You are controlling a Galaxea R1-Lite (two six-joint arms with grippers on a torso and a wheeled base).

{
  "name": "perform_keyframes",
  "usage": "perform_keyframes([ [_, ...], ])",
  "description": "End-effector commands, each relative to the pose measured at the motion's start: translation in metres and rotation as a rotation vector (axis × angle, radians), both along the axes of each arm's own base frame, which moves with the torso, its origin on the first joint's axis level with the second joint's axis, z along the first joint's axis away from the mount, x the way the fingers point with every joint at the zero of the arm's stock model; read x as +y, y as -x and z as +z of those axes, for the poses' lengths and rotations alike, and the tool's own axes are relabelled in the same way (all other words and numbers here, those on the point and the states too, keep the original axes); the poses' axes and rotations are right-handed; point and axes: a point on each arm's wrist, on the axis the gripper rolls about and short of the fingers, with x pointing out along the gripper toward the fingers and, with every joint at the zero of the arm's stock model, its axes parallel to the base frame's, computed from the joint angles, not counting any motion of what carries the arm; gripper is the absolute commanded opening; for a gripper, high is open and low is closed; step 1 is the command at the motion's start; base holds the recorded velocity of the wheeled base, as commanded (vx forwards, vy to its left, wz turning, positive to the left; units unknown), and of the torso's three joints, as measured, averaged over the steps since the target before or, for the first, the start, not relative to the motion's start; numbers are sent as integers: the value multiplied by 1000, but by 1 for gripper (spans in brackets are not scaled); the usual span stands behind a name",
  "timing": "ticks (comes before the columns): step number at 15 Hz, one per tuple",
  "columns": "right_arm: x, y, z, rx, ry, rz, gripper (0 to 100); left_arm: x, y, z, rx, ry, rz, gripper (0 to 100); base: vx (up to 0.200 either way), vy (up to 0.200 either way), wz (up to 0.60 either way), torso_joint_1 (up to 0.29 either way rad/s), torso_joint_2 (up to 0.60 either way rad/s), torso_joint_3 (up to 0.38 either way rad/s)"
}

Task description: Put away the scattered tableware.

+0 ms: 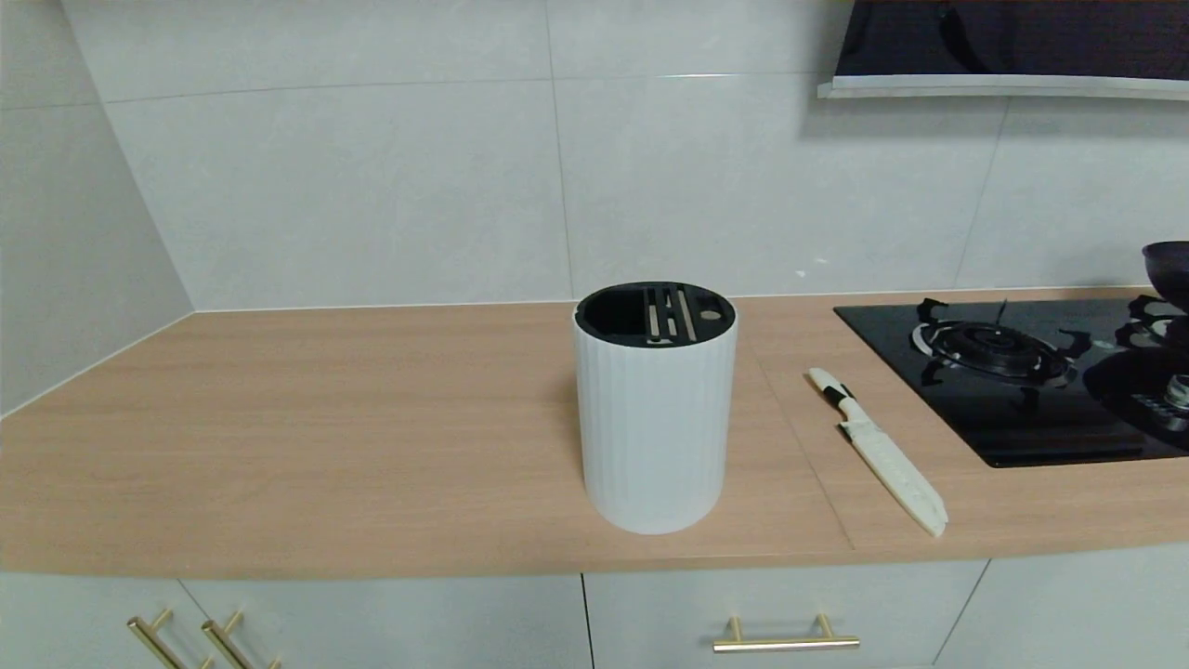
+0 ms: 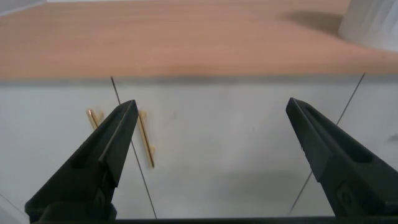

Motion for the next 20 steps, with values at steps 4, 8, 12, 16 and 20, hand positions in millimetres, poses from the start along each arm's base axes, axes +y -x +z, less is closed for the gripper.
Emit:
perform_keyframes([
  [4,0,0,0,1,0,1,100,0,0,0,0,0,0,100,0,0,0,232,-519,-283],
  [8,0,0,0,1,0,1,100,0,0,0,0,0,0,100,0,0,0,251,-549,-298],
  [12,0,0,0,1,0,1,100,0,0,0,0,0,0,100,0,0,0,276,-591,-315],
  [16,0,0,0,1,-3,-1,100,0,0,0,0,0,0,100,0,0,0,244,-504,-262],
  [20,0,0,0,1,-1,1,100,0,0,0,0,0,0,100,0,0,0,76,-151,-80],
])
